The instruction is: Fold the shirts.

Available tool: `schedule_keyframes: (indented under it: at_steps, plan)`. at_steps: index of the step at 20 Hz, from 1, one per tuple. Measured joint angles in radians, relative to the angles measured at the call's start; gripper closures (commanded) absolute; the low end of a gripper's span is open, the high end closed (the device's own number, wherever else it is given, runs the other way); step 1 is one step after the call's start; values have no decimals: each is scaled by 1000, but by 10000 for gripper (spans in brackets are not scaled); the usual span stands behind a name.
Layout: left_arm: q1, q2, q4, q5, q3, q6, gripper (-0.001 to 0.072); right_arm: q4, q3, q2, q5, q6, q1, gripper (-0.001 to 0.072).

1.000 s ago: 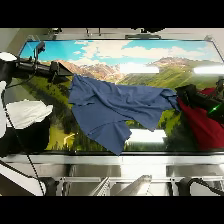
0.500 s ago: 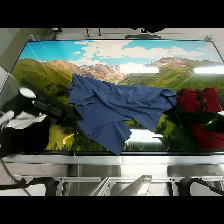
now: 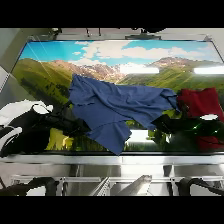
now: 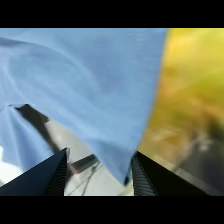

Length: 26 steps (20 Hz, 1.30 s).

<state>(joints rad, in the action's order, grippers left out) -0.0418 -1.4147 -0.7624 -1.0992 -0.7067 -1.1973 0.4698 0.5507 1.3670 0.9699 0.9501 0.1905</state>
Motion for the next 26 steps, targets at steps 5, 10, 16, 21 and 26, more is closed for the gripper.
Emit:
schedule_keyframes:
  at_steps: [5,10,16,21,26]
  plan:
    - [-42,-111,-17,17,-105,3,697,-40,10,55,-30,-22,-90,696]
    - [-48,-147,-59,-39,-191,3,690,-98,203,37,-14,-73,-102,697]
    - [47,-70,-82,-135,-165,9,689,-123,701,87,-218,-77,-65,696]
    - [246,-8,-151,-182,-112,32,689,-129,980,238,-417,-100,-18,57]
    - [411,8,-148,-209,-126,58,688,-126,1047,293,-315,-101,39,603]
